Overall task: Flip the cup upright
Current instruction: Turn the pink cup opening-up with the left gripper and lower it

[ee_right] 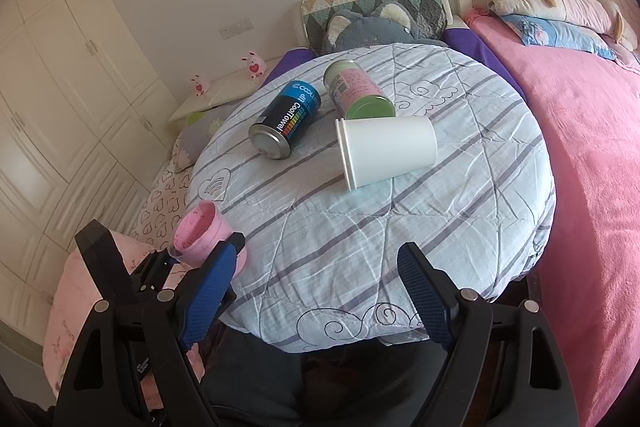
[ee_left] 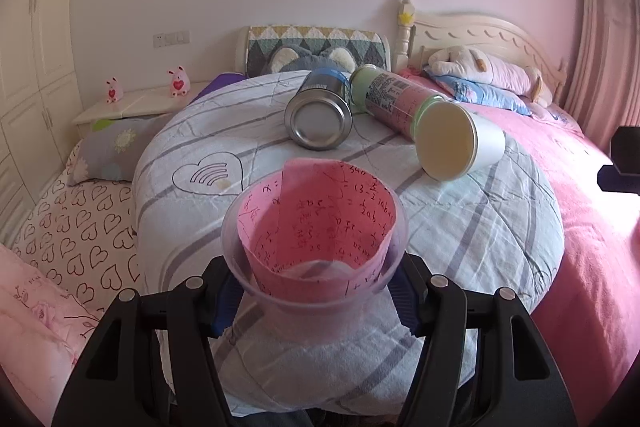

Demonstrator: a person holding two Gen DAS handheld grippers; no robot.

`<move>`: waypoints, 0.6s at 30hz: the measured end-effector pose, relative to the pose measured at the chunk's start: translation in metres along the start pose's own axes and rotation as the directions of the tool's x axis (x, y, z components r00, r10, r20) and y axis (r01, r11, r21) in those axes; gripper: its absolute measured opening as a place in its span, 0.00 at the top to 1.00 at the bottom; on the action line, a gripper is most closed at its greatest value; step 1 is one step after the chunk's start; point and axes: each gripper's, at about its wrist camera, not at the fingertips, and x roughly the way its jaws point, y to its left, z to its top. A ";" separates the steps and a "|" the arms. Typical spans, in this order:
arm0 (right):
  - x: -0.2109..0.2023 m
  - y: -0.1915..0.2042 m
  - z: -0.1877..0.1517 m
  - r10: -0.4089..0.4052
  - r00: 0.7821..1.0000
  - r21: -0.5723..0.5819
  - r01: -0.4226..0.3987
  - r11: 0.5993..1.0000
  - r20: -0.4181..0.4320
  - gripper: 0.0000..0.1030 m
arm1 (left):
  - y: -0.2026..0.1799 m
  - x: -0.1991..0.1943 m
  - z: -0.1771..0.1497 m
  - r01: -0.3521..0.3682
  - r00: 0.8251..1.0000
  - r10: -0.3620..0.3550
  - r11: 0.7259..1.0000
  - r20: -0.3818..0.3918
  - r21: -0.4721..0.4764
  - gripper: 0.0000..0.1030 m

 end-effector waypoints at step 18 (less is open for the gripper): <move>0.003 0.010 -0.005 0.016 1.000 -0.024 -0.016 1.000 -0.011 0.18 | 0.004 -0.011 0.004 -0.001 1.000 0.001 1.000 0.009 0.018 0.25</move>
